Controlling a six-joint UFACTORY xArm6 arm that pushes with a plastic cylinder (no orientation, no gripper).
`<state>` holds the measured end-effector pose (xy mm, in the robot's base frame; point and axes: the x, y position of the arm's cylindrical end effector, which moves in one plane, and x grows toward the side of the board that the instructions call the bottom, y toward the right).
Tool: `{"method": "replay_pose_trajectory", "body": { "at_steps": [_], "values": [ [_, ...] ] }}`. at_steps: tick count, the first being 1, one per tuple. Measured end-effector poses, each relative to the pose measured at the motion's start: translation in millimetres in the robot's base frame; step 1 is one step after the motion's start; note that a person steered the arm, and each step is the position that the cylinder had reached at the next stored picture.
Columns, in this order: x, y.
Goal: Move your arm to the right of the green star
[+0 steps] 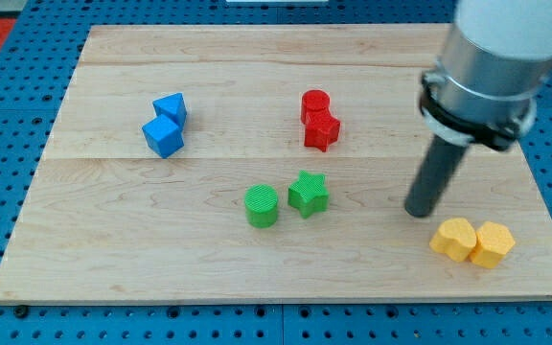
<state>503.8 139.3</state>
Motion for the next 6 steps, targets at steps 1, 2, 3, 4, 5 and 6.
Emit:
{"method": "replay_pose_trajectory", "body": {
  "at_steps": [1, 2, 3, 4, 5, 6],
  "values": [
    [-40, -22],
    [-32, 91],
    [15, 195],
    [6, 161],
    [-26, 104],
    [-36, -2]
  ]
}}
